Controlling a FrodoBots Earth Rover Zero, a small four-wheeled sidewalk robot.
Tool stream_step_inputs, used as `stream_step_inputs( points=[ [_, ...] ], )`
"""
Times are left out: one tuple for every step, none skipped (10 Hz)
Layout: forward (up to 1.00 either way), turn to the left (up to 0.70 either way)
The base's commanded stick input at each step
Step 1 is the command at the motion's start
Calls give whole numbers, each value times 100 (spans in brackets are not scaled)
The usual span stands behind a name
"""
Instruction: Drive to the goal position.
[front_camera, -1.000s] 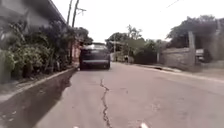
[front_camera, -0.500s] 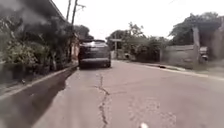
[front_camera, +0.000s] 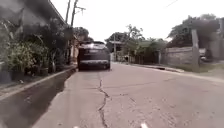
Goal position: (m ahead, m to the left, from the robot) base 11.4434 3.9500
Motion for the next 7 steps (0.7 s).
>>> stream_step_inputs(
  points=[
    [6, 0],
    [6, 0],
    [6, 0],
    [6, 0],
    [6, 0],
    [6, 0],
    [6, 0]
  ],
)
